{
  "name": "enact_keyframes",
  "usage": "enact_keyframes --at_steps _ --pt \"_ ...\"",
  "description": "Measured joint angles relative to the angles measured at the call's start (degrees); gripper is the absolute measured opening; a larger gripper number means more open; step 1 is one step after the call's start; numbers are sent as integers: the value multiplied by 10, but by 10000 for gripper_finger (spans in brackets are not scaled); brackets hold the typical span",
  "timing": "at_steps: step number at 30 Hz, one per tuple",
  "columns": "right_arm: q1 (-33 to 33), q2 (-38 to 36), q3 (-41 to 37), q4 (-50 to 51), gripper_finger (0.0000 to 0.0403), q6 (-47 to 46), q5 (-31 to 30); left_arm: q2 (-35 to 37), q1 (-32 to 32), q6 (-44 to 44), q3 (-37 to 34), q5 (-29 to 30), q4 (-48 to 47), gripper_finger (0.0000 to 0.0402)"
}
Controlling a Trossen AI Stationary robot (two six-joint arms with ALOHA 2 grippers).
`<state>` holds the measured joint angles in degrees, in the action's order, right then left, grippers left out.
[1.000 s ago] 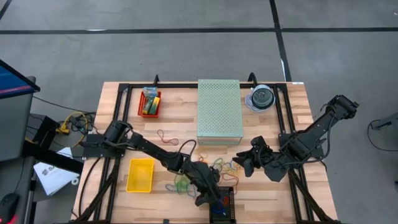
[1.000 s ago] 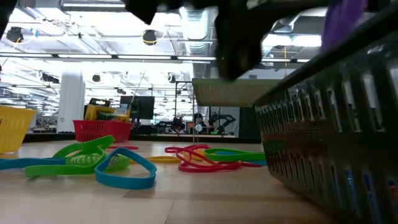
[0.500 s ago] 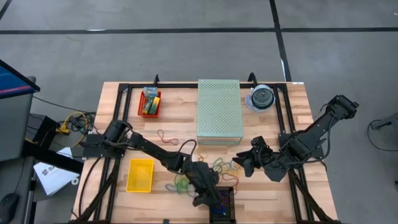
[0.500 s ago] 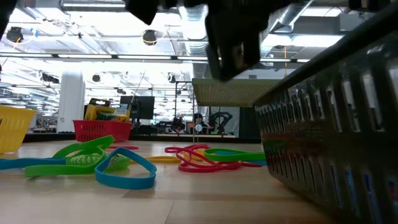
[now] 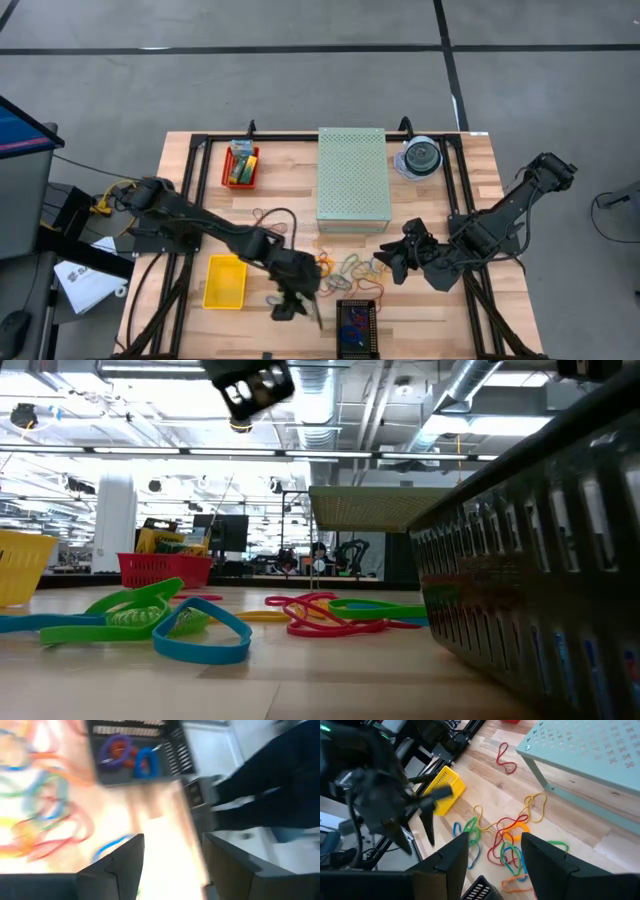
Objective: Pick & Place Office Desk Supplies
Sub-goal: Put the green spring keychain into the black bin
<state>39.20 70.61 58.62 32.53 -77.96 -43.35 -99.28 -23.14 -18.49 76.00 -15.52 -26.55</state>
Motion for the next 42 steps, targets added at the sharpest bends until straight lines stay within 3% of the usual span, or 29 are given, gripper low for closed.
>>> enact_keyframes --at_steps 4,9,12,17,24,29,36,42 --pt "-6 0 0 -1 178 6 0 31 -21 13 -18 123 -35 187" --pt "-12 0 0 -4 178 13 -1 28 -29 89 -75 178 20 149" --pt "-12 0 0 -7 178 15 -1 19 -36 160 -97 181 77 115" --pt "-10 0 0 -23 178 13 -2 -3 -28 199 -139 179 90 84" --pt "-10 0 0 -25 178 10 -2 -30 -25 298 -159 140 119 110" --pt "-10 0 0 -32 178 9 -2 -48 -33 400 -159 175 135 133" --pt "-9 0 0 -35 178 4 -2 -48 -13 437 -159 191 149 131" --pt "1 0 0 -34 178 -1 -1 -48 -14 452 -159 162 143 114"
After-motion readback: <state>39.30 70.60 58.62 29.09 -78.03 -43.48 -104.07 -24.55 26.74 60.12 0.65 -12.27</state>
